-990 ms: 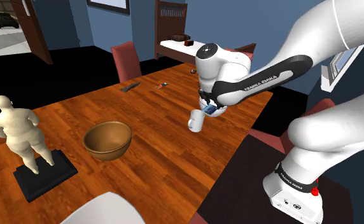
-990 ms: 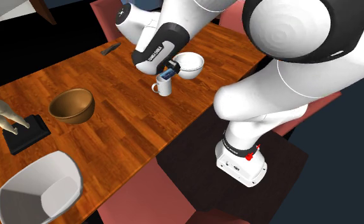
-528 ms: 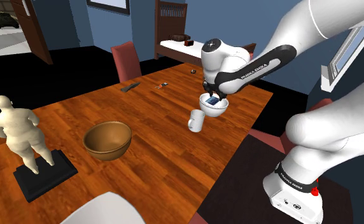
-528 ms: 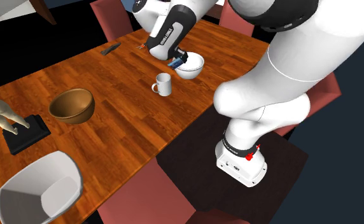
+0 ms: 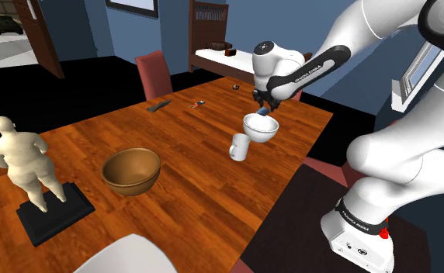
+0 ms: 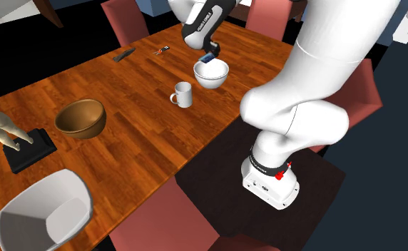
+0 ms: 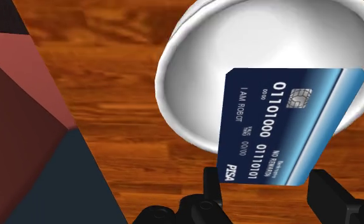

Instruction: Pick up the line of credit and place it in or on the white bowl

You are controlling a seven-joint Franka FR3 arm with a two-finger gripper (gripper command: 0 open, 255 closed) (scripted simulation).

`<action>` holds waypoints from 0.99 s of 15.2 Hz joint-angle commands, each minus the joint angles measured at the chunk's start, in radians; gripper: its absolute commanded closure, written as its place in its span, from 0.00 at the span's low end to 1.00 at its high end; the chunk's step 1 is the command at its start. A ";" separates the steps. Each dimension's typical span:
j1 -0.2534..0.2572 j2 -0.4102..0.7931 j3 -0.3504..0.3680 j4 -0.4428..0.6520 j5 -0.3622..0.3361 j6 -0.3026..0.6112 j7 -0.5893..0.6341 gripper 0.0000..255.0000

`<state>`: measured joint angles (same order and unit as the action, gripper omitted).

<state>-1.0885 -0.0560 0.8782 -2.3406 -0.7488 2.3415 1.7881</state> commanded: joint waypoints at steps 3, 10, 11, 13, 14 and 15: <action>-0.036 0.132 -0.029 0.114 -0.112 -0.031 -0.011 1.00; -0.012 0.224 -0.052 0.105 -0.239 -0.021 0.100 1.00; -0.007 0.237 -0.057 0.105 -0.257 -0.020 0.115 1.00; 0.002 0.264 -0.066 0.105 -0.293 -0.019 0.146 1.00; 0.007 0.277 -0.072 0.105 -0.311 -0.019 0.161 1.00; 0.012 0.290 -0.077 0.106 -0.328 -0.019 0.176 1.00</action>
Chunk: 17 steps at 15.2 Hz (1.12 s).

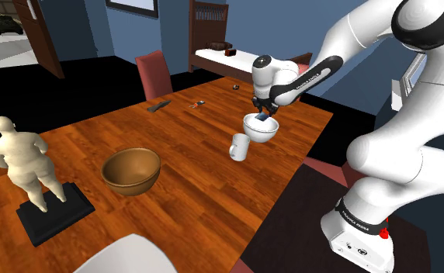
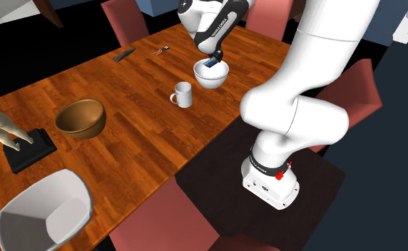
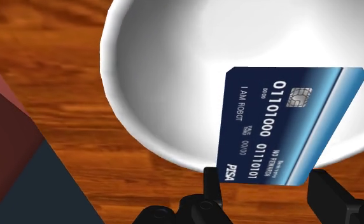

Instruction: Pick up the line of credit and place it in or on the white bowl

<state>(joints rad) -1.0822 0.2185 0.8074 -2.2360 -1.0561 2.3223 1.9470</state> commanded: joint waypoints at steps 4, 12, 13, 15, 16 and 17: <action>0.030 0.078 -0.033 0.006 -0.099 0.000 0.084 1.00; 0.031 0.078 -0.034 0.006 -0.099 0.000 0.084 1.00; 0.031 0.078 -0.034 0.006 -0.099 0.000 0.084 0.00; 0.031 0.078 -0.034 0.006 -0.099 0.000 0.084 0.00; 0.031 0.078 -0.034 0.006 -0.099 0.000 0.084 0.00; 0.031 0.078 -0.034 0.006 -0.099 0.000 0.084 0.00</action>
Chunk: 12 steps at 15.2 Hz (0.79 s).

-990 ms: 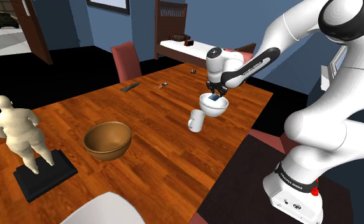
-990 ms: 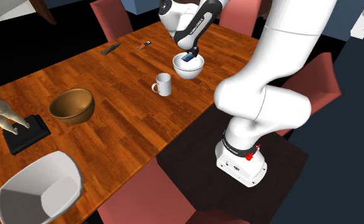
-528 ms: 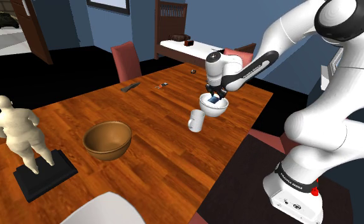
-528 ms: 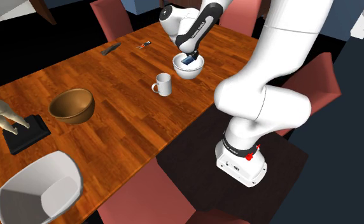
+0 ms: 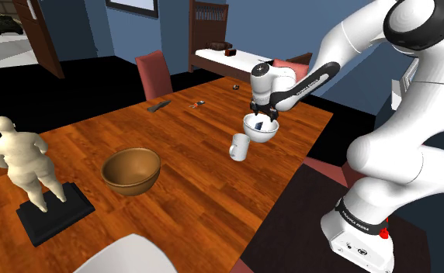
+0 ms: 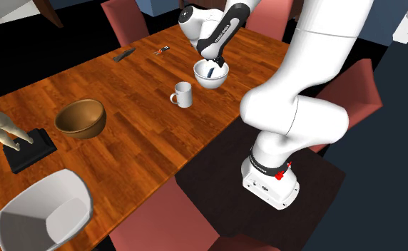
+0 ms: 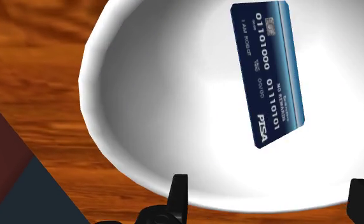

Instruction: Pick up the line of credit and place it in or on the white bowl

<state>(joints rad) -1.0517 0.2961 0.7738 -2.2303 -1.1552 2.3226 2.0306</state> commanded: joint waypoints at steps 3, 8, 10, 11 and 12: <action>-0.012 -0.070 0.040 -0.020 0.084 -0.007 -0.043 0.00; -0.021 -0.135 0.073 -0.035 0.165 -0.013 -0.086 0.00; -0.021 -0.135 0.073 -0.035 0.165 -0.013 -0.086 0.00; -0.021 -0.135 0.073 -0.035 0.165 -0.013 -0.086 0.00; -0.021 -0.135 0.073 -0.035 0.165 -0.013 -0.086 0.00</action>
<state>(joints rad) -1.0729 0.1612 0.8468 -2.2649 -0.9907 2.3092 1.9448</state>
